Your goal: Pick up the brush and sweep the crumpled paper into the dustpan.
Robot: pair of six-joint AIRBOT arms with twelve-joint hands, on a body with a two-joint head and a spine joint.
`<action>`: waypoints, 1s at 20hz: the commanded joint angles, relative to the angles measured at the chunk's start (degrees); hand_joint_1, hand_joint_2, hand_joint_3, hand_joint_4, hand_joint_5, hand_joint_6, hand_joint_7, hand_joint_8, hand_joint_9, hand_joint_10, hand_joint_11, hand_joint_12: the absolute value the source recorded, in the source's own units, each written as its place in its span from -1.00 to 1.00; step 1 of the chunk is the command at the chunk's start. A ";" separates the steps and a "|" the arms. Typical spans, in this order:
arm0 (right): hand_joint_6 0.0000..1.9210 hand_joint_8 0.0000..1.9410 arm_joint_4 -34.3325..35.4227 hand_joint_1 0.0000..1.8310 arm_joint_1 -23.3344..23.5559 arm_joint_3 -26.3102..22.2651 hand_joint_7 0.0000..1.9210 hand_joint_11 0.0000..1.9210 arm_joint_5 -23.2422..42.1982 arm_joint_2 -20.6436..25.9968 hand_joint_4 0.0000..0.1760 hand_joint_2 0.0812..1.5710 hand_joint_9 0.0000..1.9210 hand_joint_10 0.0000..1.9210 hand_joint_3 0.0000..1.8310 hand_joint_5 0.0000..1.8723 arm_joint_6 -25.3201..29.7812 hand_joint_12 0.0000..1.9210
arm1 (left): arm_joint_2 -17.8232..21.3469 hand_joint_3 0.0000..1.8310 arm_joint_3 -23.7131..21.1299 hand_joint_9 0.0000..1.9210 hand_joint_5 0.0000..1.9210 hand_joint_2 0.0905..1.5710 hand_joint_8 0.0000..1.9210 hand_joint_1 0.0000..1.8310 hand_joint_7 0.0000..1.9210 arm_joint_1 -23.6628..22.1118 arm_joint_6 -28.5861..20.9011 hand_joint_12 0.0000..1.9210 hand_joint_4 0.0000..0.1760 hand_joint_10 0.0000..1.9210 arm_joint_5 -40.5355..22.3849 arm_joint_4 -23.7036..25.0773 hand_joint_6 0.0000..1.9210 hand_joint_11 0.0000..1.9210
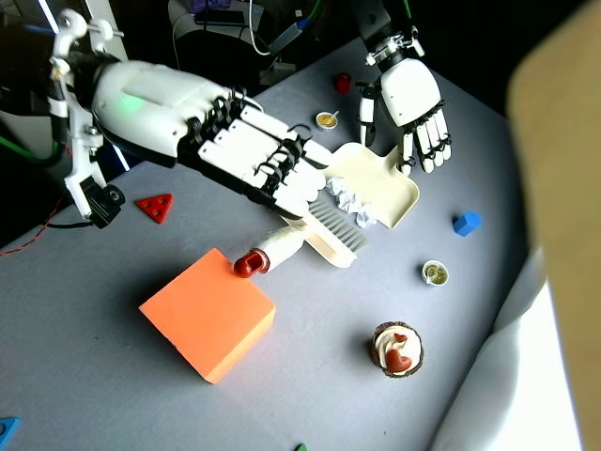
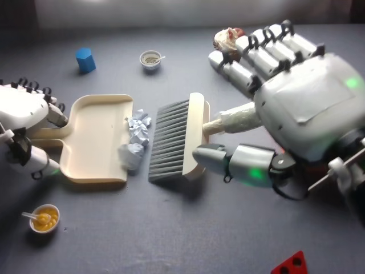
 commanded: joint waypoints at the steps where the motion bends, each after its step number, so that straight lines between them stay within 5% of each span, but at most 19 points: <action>1: -1.00 -1.00 -5.97 -1.00 0.15 0.35 -0.85 -0.79 -7.96 -0.41 -1.00 0.11 -0.82 -1.00 -1.00 -0.86 0.24 -0.98 | 0.09 -1.00 0.11 -0.79 -0.40 0.26 -0.99 -0.12 -0.72 0.15 0.21 -0.90 -0.16 -0.98 -5.46 1.38 -0.98 -0.82; 3: -1.00 -1.00 -6.21 -1.00 -0.21 0.88 -0.85 -0.80 -9.16 -0.98 -1.00 0.11 -0.83 -1.00 -1.00 -0.87 0.20 -0.98 | -0.14 -1.00 -0.01 -0.78 -0.38 0.26 -1.00 -0.12 -0.71 0.40 0.10 -0.89 -0.17 -0.99 -6.13 1.37 -0.99 -0.82; 4: -0.99 -0.99 -6.21 -1.00 -0.21 0.94 -0.83 -0.78 -9.16 -0.92 -1.00 0.11 -0.80 -0.99 -1.00 -0.84 0.20 -0.97 | -0.18 -1.00 -0.06 -0.80 -0.28 0.29 -1.00 -0.05 -0.73 0.49 0.10 -0.89 -0.46 -1.00 -6.25 1.37 -0.99 -0.83; 5: -0.99 -0.99 -6.21 -1.00 -0.21 0.93 -0.83 -0.78 -9.25 -0.79 -1.00 0.11 -0.80 -0.99 -1.00 -0.84 0.20 -0.97 | -0.32 -1.00 -0.10 -0.80 -0.28 0.29 -1.00 -0.05 -0.73 0.68 0.10 -0.89 -0.46 -1.00 -6.42 1.37 -0.99 -0.83; 6: -1.00 -1.00 -6.21 -1.00 -0.19 0.89 -0.84 -0.79 -9.26 -0.74 -1.00 0.13 -0.81 -1.00 -0.99 -0.85 0.20 -0.98 | -0.39 -0.99 -0.15 -0.67 0.10 0.33 -1.00 0.26 -0.59 0.81 0.10 -0.84 -1.00 -1.00 -6.58 1.37 -0.19 -0.72; 15: -1.00 -1.00 -6.11 -0.99 -0.12 1.86 -0.84 -0.82 -8.78 -1.99 -1.00 0.16 -0.82 -1.00 -0.99 -0.86 0.21 -1.00 | -0.68 -1.00 -0.45 -0.67 0.08 0.35 -1.00 0.27 -0.60 1.26 0.10 -0.81 -1.00 -1.00 -7.62 1.65 -0.08 -0.73; 17: -1.00 -1.00 -6.12 -0.84 -0.16 3.90 -0.83 -0.76 -9.28 -4.15 -1.00 0.16 -0.80 -0.99 -1.00 -0.84 0.20 -0.97 | -0.91 -1.00 -0.36 -0.63 0.11 0.34 -1.00 0.27 -0.58 1.00 0.11 -0.79 -1.00 -1.00 -7.68 1.68 -0.13 -0.67; 19: -1.00 -1.00 -6.12 -0.36 -0.73 6.02 -0.89 -0.81 -10.03 -6.49 -1.00 0.13 -0.86 -1.00 -1.00 -0.92 -0.55 -0.99 | -1.09 -1.00 -0.22 -0.67 0.07 0.36 -1.00 0.27 -0.60 0.64 0.14 -0.81 -1.00 -1.00 -7.73 2.01 -0.07 -0.72; 20: -1.00 -1.00 -6.12 -0.36 -0.88 6.49 -0.89 -0.81 -10.19 -7.09 -1.00 0.13 -0.86 -1.00 -1.00 -0.92 -0.71 -0.99 | -1.14 -1.00 -0.16 -0.67 0.07 0.36 -1.00 0.27 -0.60 0.51 0.23 -0.81 -1.00 -1.00 -7.73 2.15 -0.07 -0.72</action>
